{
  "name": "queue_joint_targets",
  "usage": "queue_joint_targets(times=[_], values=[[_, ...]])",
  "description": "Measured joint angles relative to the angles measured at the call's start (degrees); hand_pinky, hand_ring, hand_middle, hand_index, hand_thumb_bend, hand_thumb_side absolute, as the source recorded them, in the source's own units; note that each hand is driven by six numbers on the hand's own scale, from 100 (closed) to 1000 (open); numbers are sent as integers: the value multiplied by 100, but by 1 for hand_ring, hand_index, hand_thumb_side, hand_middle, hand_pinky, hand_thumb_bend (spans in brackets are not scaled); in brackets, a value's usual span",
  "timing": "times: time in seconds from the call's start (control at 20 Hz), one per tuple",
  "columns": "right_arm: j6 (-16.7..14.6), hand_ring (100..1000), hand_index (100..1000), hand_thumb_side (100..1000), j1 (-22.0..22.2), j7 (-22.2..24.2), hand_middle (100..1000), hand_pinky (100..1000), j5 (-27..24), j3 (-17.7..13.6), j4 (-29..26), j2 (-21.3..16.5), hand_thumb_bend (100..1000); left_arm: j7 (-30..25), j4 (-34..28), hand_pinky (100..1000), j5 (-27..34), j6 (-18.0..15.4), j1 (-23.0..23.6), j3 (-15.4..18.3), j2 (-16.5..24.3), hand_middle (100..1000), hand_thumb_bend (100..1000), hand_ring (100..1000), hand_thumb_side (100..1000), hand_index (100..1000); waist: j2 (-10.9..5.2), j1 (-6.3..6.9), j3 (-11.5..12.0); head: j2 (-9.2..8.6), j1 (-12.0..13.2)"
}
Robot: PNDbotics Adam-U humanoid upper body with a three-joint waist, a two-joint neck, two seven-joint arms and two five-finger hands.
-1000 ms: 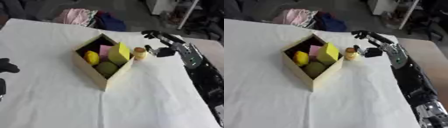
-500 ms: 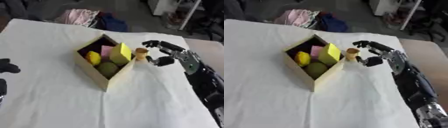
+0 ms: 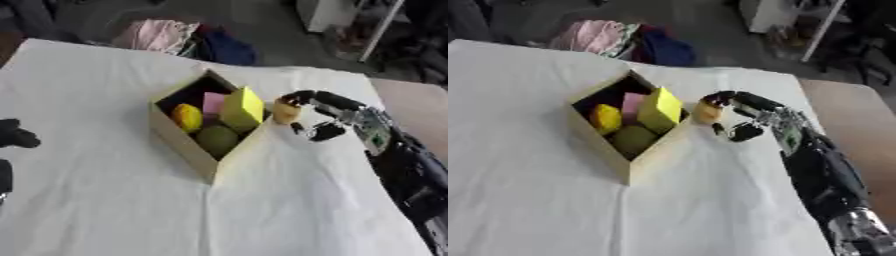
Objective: Pick up objects on the table and place them in the box.
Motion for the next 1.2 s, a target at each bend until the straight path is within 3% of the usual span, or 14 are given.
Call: queue_joint_targets(times=[0.45,0.75,0.95,1.0,1.2], values=[[142,742,908,207,-52,-434,775,750,305,-31,0,207,100,-23,0,777,0,-36,-44,-1,0,642,100,675,571,829,1,0,55,-47,-84],[353,689,880,206,-55,-799,736,677,595,-36,-2,270,100,-37,0,777,2,-50,-62,-2,0,643,100,676,571,829,1,0,71,-48,-100],[538,567,786,187,-54,-1228,593,551,821,-56,-7,302,100,-38,0,777,2,-52,-73,-2,0,643,100,677,570,829,1,0,88,-48,-108],[564,520,728,179,-54,-1354,525,498,873,-65,-9,320,100,-39,0,777,2,-52,-76,-2,0,643,100,677,571,829,1,0,90,-48,-115],[573,450,586,151,-46,-1916,395,416,1060,-66,-41,333,100,-39,0,776,2,-53,-79,-3,0,643,100,677,569,829,1,0,90,-48,-126]])
